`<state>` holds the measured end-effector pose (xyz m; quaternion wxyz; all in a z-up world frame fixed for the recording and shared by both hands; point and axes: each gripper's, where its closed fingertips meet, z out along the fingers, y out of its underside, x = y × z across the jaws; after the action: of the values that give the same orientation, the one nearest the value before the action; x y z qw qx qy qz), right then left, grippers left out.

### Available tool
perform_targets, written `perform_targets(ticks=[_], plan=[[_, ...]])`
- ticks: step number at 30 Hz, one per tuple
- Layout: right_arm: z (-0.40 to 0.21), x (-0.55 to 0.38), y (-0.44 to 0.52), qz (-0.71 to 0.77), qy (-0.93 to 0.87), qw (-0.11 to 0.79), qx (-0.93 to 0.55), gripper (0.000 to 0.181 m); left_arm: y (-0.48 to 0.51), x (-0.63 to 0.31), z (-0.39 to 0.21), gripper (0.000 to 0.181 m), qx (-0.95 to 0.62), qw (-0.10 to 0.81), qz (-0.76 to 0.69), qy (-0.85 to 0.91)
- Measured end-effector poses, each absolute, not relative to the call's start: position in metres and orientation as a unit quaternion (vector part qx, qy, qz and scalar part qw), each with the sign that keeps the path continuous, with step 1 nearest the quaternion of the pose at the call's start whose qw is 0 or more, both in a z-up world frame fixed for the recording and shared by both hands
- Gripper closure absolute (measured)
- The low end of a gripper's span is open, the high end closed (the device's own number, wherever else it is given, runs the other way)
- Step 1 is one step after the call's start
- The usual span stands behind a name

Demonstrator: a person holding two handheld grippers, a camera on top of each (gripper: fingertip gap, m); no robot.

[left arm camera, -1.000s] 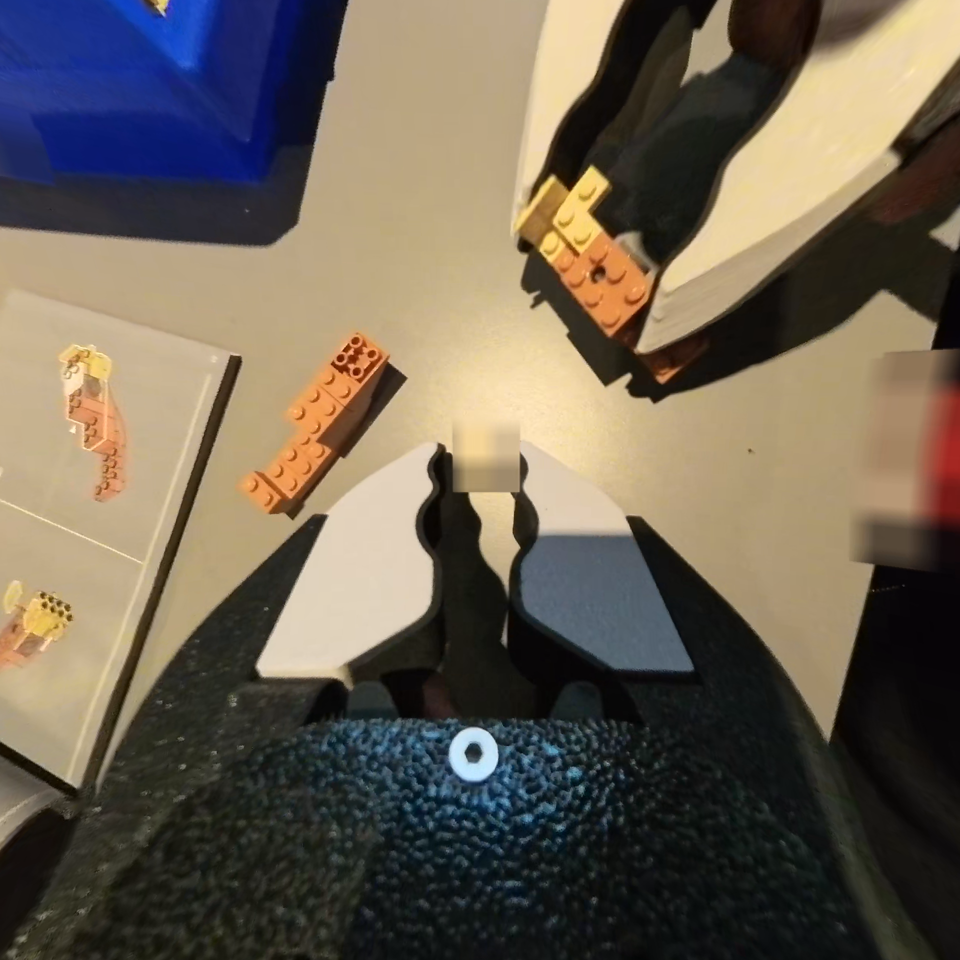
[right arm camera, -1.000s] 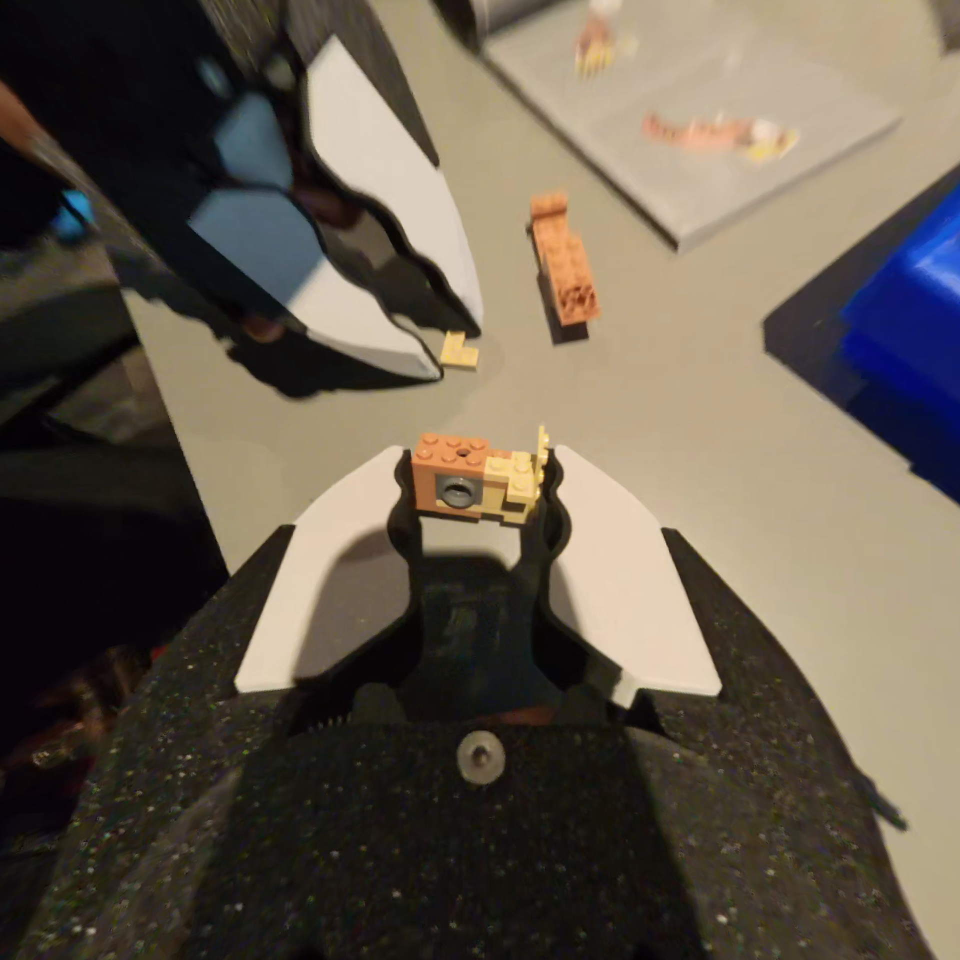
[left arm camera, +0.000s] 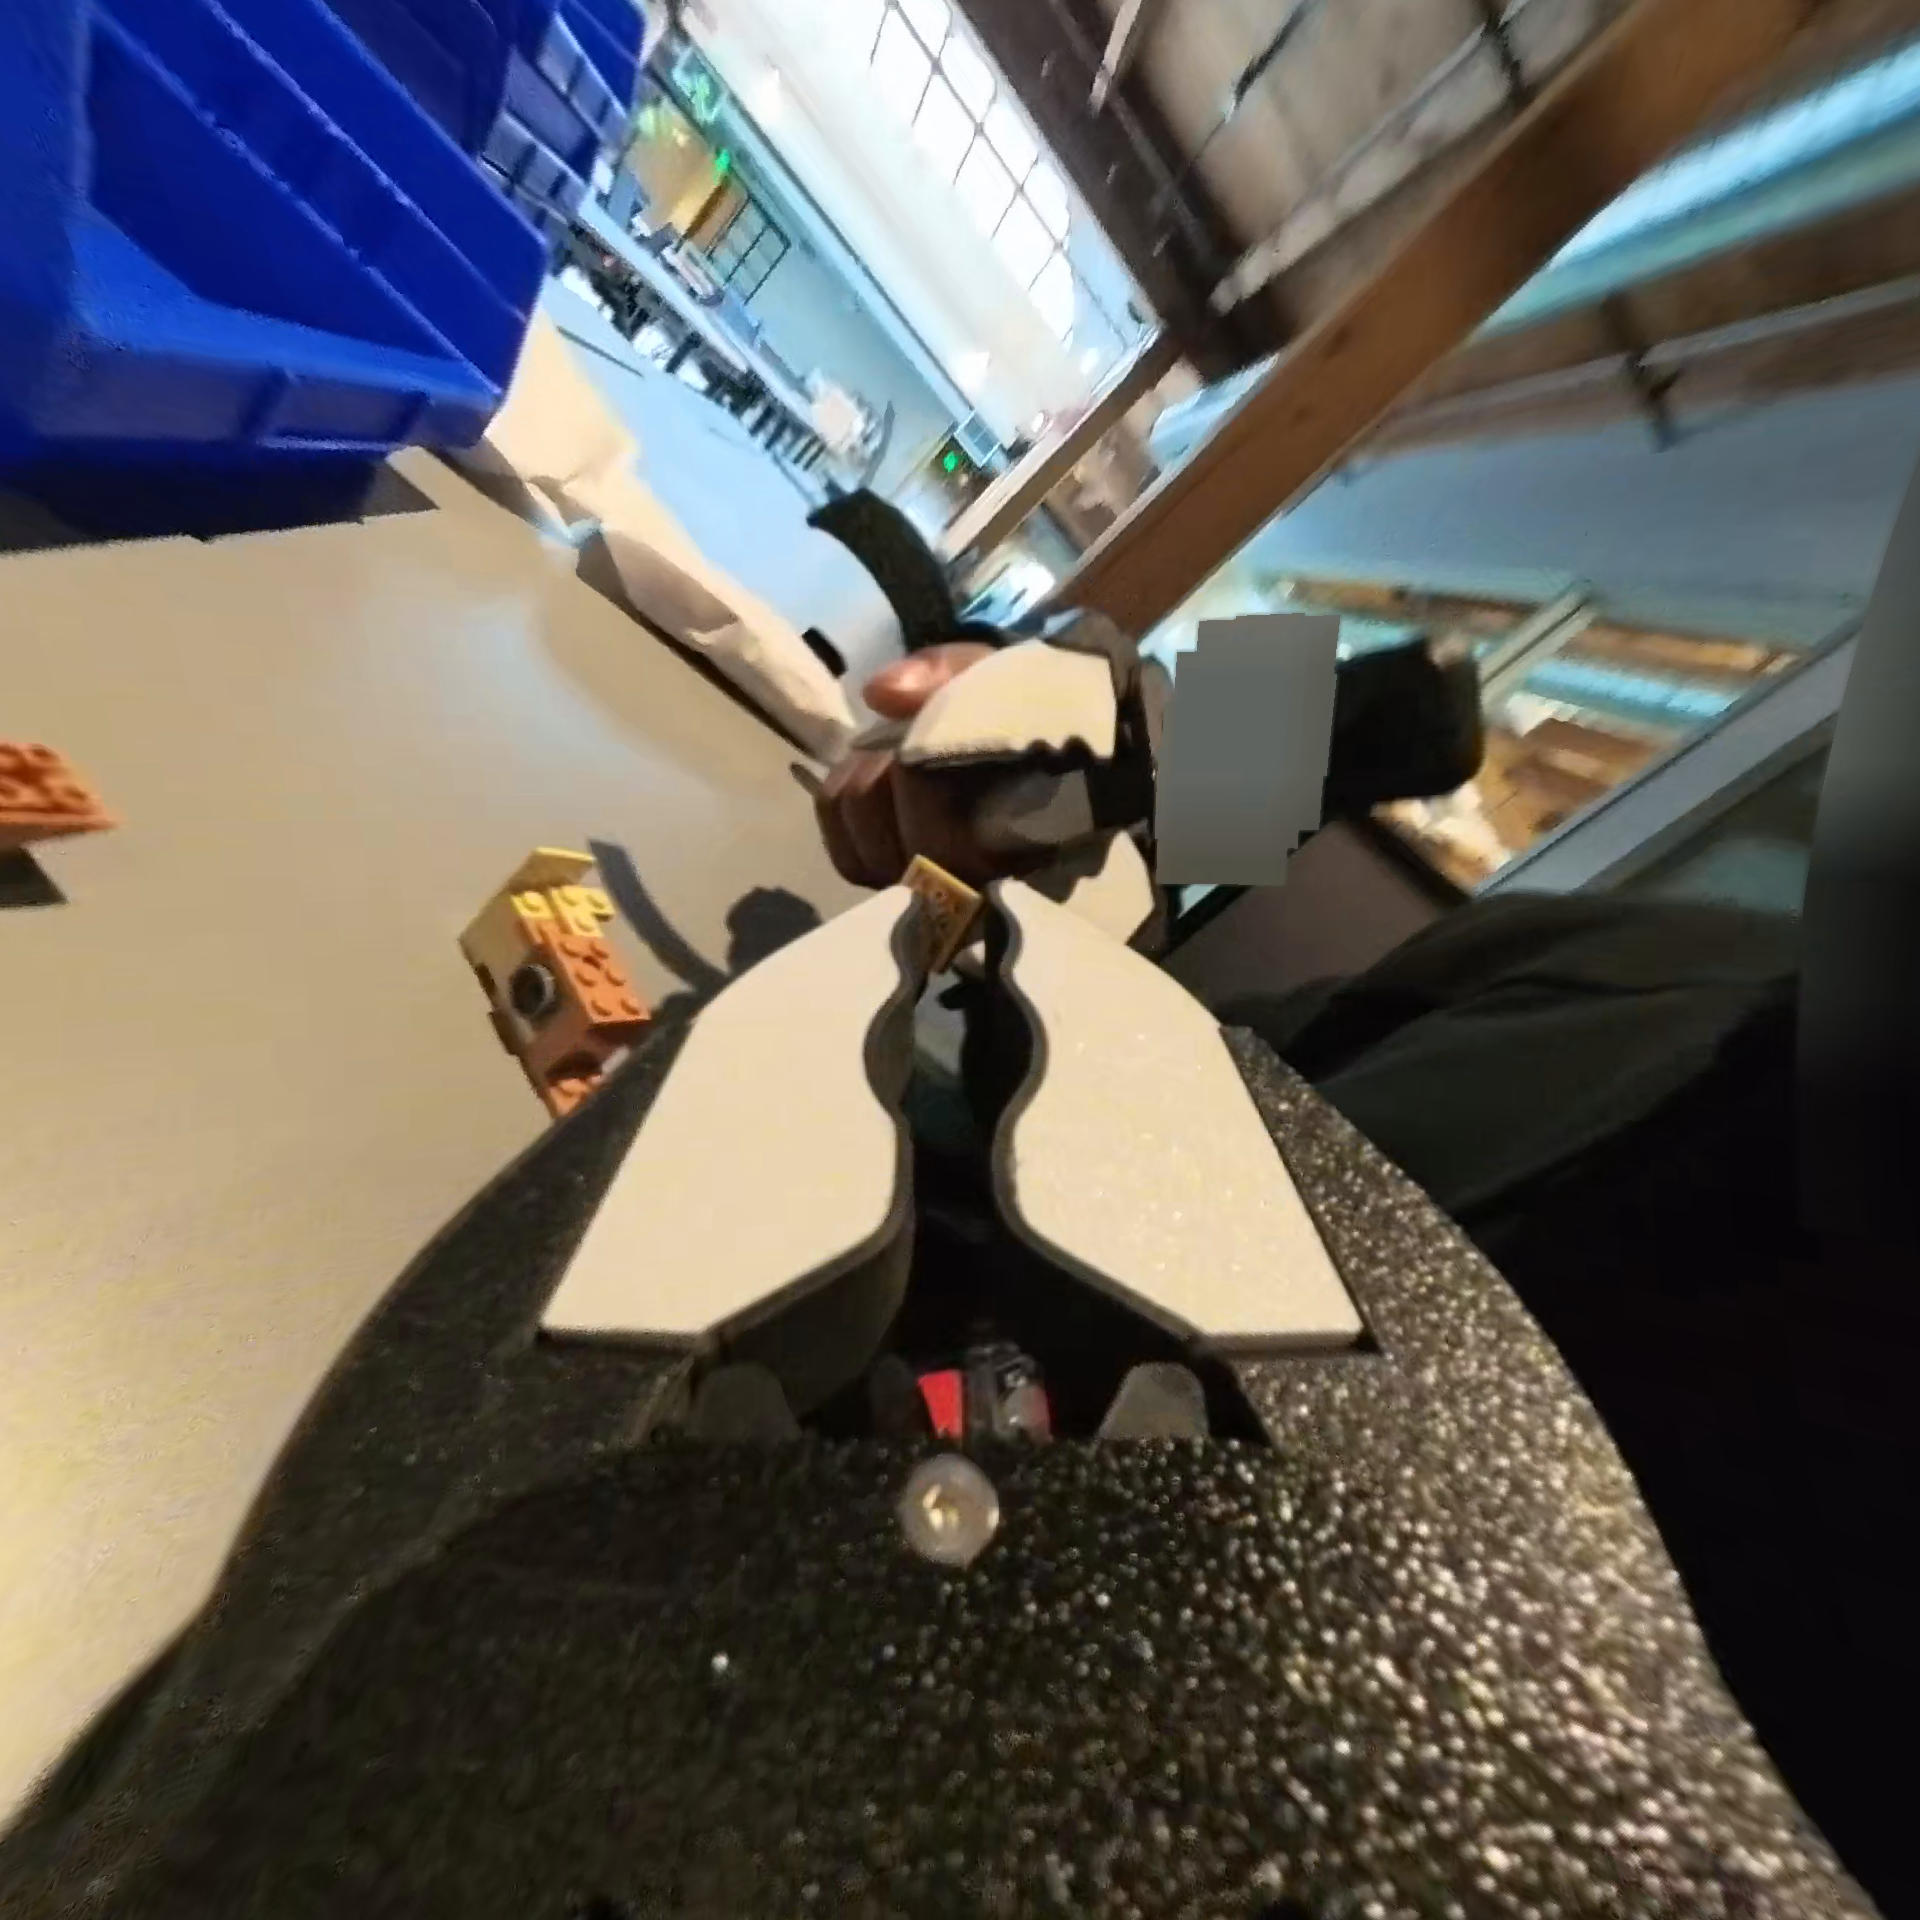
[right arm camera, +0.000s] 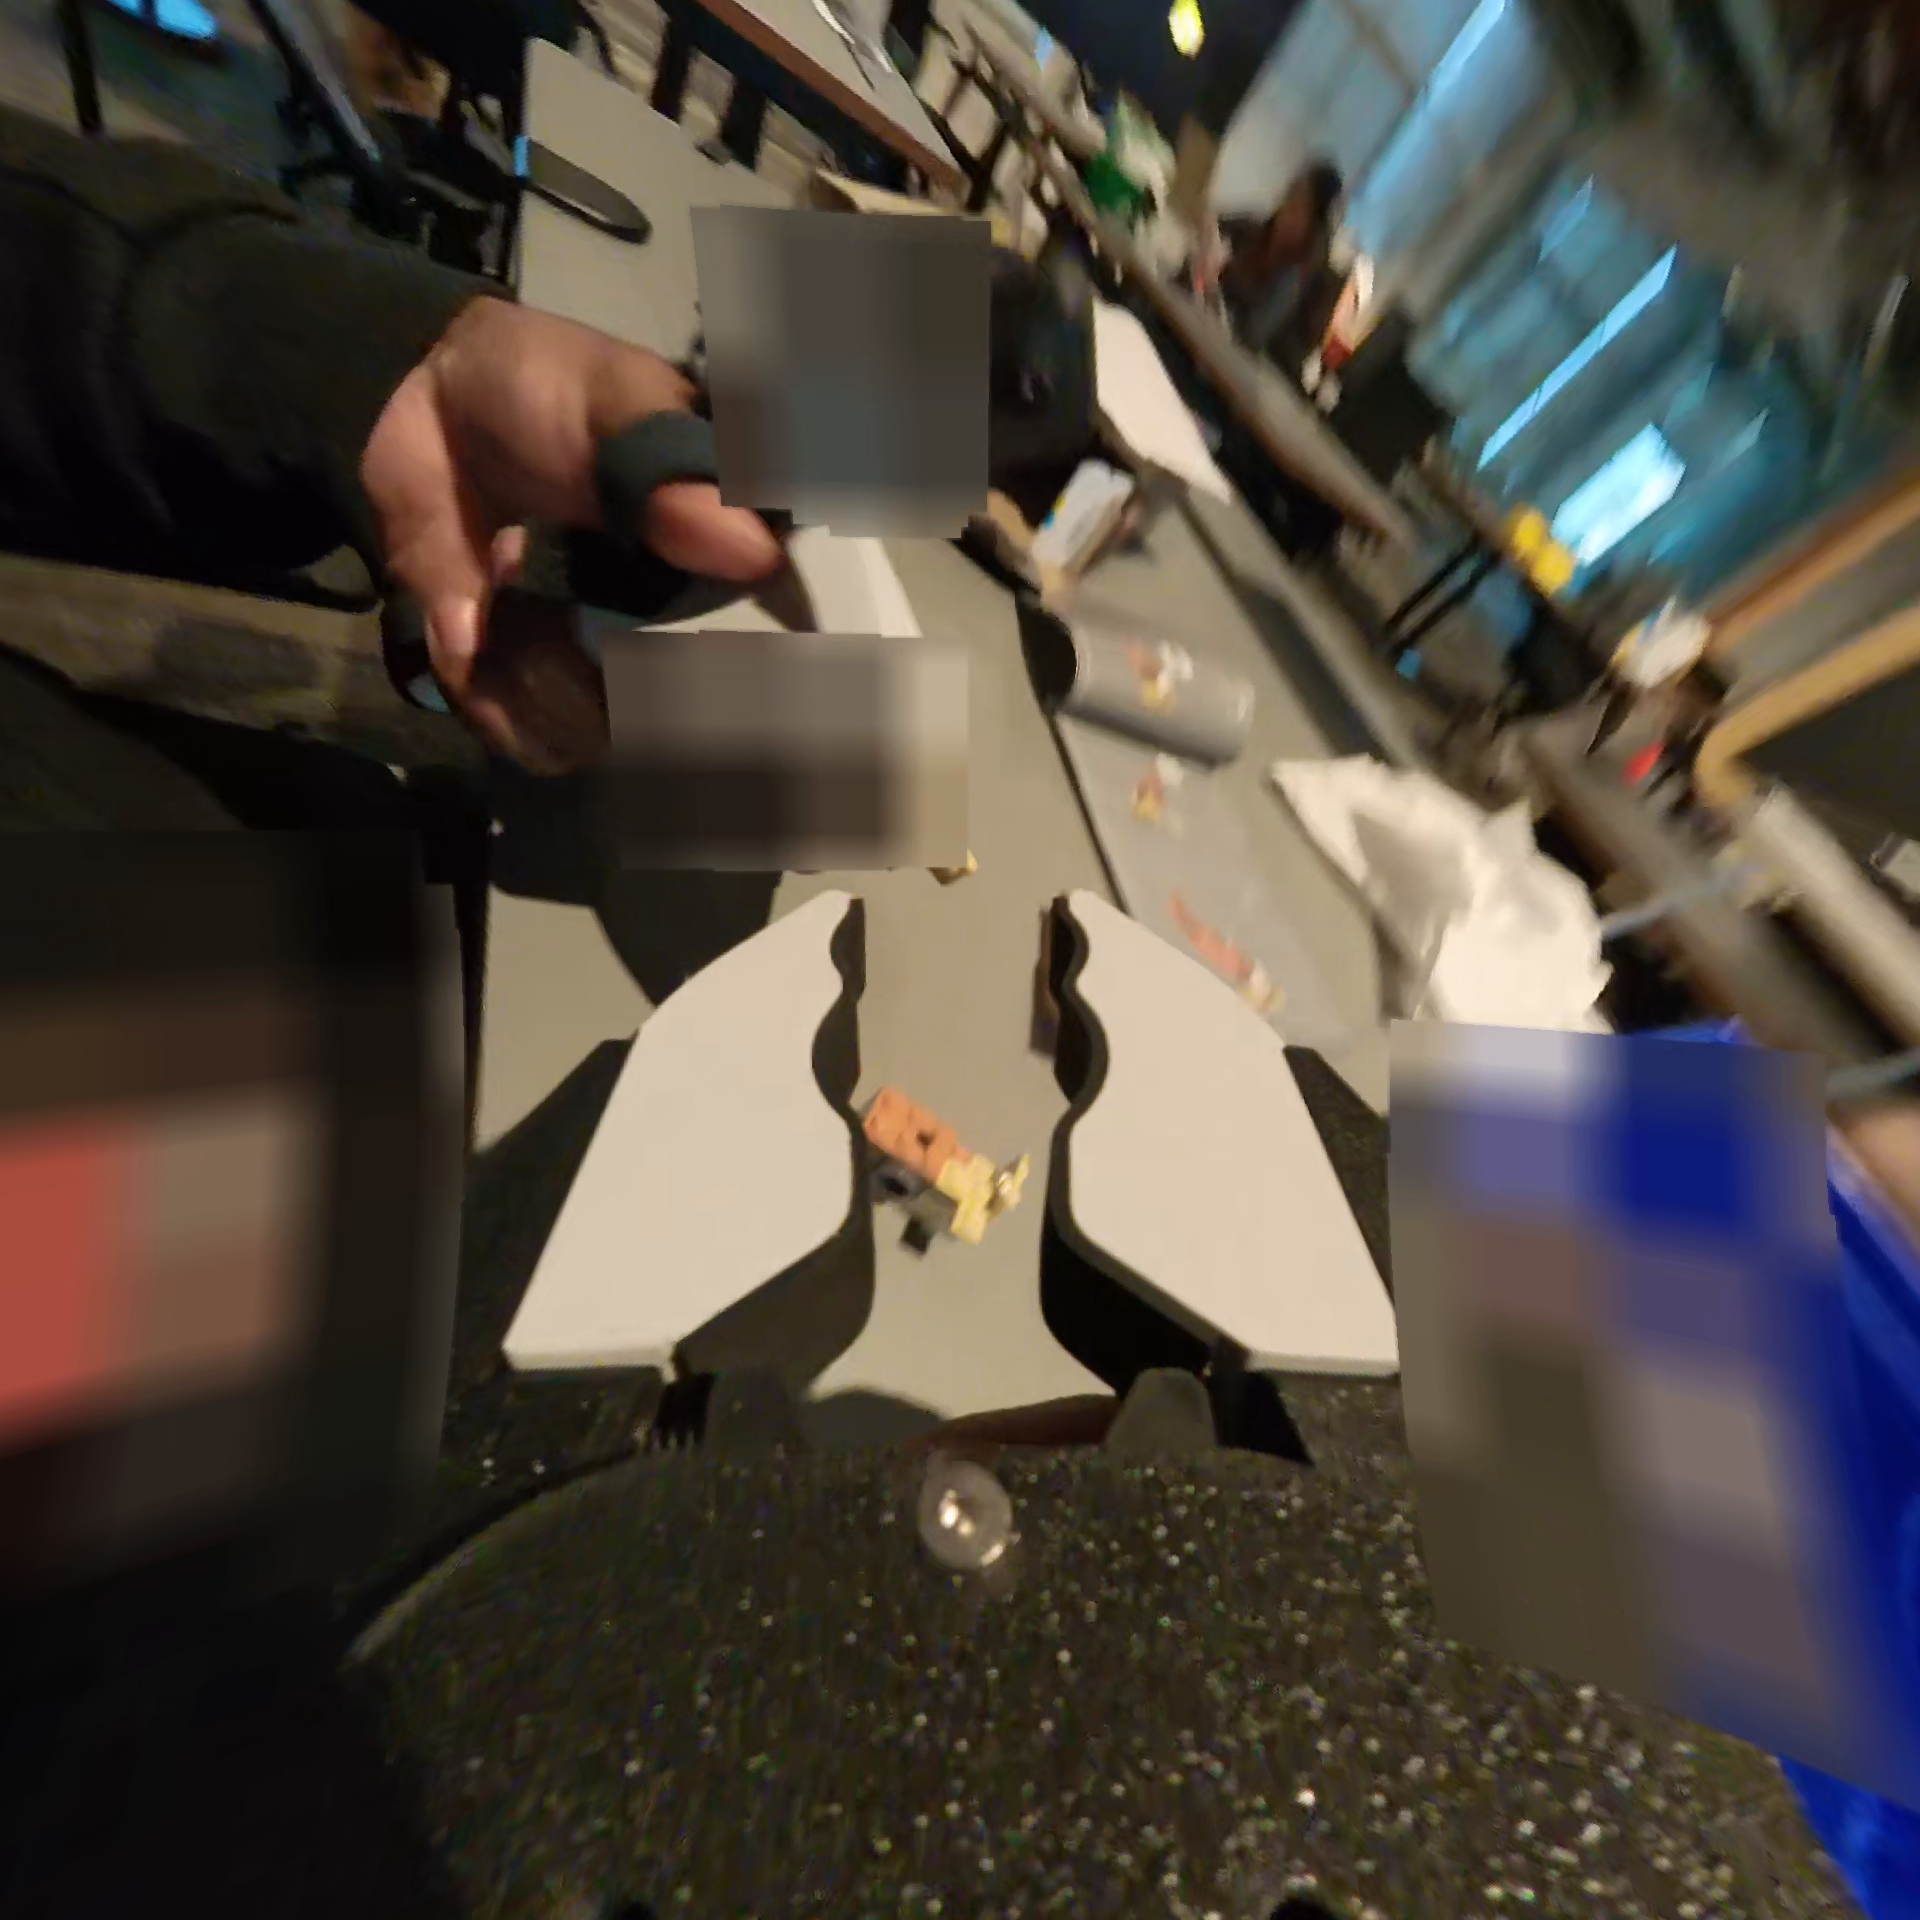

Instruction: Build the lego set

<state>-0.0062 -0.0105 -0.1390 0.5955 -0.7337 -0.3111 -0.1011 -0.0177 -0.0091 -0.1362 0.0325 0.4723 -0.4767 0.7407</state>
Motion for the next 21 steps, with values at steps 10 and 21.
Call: perform_targets(ticks=[10,21], plan=[[-0.147,-0.006,0.013,-0.216,-0.365,0.602,-0.676,0.152,0.012,-0.014,-0.137,0.179,0.497,0.072,0.764,-0.404],[-0.154,-0.01,0.012,-0.243,-0.346,0.633,-0.649,0.157,0.01,-0.015,-0.143,0.179,0.509,0.042,0.742,-0.435]])
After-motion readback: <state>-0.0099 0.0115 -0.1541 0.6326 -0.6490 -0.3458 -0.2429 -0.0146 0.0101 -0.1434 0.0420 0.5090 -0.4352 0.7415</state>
